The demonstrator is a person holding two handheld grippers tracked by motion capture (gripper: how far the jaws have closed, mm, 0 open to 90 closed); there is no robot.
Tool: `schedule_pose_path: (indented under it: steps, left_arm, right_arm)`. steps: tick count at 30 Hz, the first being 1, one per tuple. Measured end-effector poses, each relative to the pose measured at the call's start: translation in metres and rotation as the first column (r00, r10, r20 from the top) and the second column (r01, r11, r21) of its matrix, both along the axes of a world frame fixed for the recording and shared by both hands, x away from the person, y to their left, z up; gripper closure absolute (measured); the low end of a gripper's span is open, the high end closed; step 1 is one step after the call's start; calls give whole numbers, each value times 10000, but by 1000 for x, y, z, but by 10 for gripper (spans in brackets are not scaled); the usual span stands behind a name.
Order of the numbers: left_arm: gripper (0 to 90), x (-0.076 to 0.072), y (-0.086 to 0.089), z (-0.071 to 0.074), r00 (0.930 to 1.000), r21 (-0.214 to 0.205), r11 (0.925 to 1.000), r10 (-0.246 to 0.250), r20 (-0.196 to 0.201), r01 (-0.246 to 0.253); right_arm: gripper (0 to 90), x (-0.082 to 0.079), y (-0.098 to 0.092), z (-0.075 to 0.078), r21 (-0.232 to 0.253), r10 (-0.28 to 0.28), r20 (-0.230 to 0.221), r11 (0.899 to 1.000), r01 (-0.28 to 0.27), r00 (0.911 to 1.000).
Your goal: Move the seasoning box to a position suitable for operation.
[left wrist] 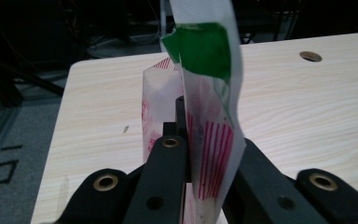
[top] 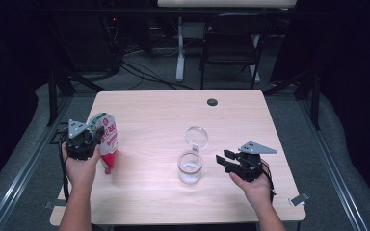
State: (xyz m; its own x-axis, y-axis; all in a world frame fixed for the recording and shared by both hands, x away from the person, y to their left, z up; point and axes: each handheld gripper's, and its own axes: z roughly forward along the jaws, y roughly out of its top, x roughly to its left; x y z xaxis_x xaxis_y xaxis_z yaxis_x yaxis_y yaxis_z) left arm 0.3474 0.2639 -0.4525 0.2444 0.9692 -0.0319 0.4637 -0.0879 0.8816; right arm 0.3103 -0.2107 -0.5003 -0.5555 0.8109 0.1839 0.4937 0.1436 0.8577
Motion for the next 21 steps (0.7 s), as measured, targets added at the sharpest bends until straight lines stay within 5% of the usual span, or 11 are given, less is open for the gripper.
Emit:
schedule_pose_path:
  steps: [5, 12, 16, 21]
  left_arm:
    - [900, -2, -1, 10, 9997, -70, 9998, -178, -149, 177]
    - [900, -2, -25, 16, 9933, 276, 9931, -1139, -195, 1144]
    - [900, -3, -42, 18, 9823, 386, 9818, -1847, -317, 1858]
    - [900, -5, -67, 17, 9590, 619, 9572, -2810, -362, 2828]
  right_arm:
    - [577, -3, -4, 1, -25, -96, 44, 10000, 96, 9999]
    - [578, -6, -7, 0, -42, -201, 73, 9998, 202, 9998]
    - [577, -7, -10, 0, -5, -286, 92, 9996, 286, 9995]
    - [577, -8, -12, 1, -29, -326, 71, 9995, 326, 9994]
